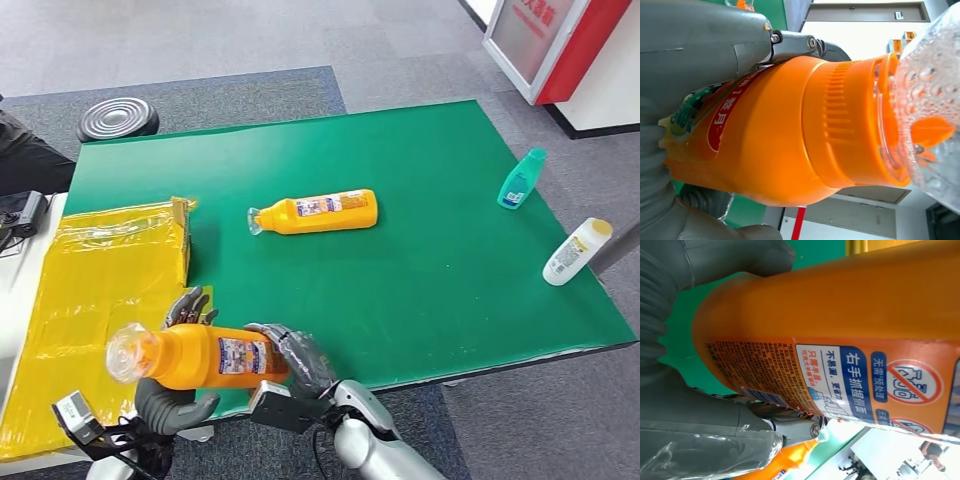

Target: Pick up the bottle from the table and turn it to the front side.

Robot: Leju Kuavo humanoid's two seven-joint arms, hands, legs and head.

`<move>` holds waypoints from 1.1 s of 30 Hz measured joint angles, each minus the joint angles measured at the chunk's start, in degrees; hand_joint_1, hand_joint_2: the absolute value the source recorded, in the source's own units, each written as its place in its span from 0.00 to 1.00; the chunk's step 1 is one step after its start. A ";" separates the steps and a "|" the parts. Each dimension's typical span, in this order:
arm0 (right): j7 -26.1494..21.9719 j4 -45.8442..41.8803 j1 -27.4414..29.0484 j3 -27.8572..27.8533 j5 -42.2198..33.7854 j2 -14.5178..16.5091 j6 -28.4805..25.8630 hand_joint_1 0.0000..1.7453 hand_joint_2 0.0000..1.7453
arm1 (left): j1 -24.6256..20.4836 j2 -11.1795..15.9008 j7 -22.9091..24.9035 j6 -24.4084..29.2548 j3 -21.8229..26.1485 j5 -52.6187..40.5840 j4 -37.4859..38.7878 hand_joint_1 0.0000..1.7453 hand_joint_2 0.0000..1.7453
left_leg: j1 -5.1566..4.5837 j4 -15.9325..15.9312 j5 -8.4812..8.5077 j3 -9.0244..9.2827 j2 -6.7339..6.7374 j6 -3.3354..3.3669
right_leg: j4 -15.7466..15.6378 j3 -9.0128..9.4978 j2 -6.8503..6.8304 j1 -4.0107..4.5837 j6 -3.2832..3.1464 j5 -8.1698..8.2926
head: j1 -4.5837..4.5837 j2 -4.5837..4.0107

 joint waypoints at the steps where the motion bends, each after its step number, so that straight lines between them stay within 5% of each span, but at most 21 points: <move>1: 0.00 0.12 0.00 0.00 0.00 0.02 -0.01 1.00 1.00 | 0.00 0.00 0.00 0.00 0.00 0.00 0.00 0.00 1.00 | 0.00 0.00 0.00 0.00 0.00 0.00 | 0.00 0.00 0.00 0.00 0.00 0.00 | 0.00 0.01; 3: 0.00 0.31 -0.01 0.00 0.00 0.04 -0.03 1.00 1.00 | 0.00 0.00 0.00 0.00 0.00 0.00 0.00 0.10 1.00 | 0.00 0.00 0.00 0.00 0.00 0.00 | 0.00 0.00 0.00 0.00 0.00 0.00 | 0.00 0.00; 6: -0.03 0.55 -0.01 0.00 0.00 0.04 -0.03 1.00 1.00 | -0.01 0.00 0.00 -0.01 0.00 -0.02 0.02 0.85 1.00 | 0.00 0.00 0.00 0.00 0.00 0.00 | 0.00 0.00 0.00 0.00 0.00 0.00 | -0.01 0.01; 7: -0.09 0.62 -0.01 0.00 -0.01 0.04 -0.03 1.00 1.00 | -0.02 -0.01 0.00 -0.02 -0.01 -0.05 0.05 1.00 1.00 | 0.00 0.00 0.00 0.00 0.00 0.00 | 0.00 0.00 0.00 0.00 0.00 0.00 | -0.01 0.01; 24: -1.27 0.49 0.93 -1.08 -3.28 0.04 1.56 1.00 1.00 | -1.53 -0.49 -0.20 3.01 -1.33 -3.02 1.20 1.00 1.00 | 0.00 0.00 0.00 0.00 0.00 0.00 | 0.00 0.00 0.00 0.00 0.00 0.01 | -0.01 0.00; 25: -1.31 0.48 0.97 -1.13 -3.45 0.04 1.57 0.96 1.00 | -1.61 -0.51 -0.10 3.15 -1.33 -3.23 1.20 1.00 1.00 | 0.00 0.00 0.00 0.00 0.00 0.00 | 0.00 0.00 0.00 0.00 0.00 0.01 | -0.01 0.00; 29: -1.31 0.13 1.16 -1.40 -3.89 0.04 1.48 0.00 1.00 | -2.02 -0.52 0.52 5.40 -1.33 -5.34 1.15 1.00 1.00 | 0.00 0.00 0.00 0.00 0.00 0.00 | 0.00 0.01 0.00 0.00 0.00 0.01 | -0.01 0.01; 33: -1.32 -1.94 2.23 -2.11 -4.37 -0.07 1.07 0.00 1.00 | -2.44 0.01 2.27 12.03 -0.80 -10.88 0.63 1.00 1.00 | 0.00 0.00 0.02 0.00 0.00 -0.01 | 0.00 -0.01 0.00 0.00 -0.02 0.02 | 0.00 -0.01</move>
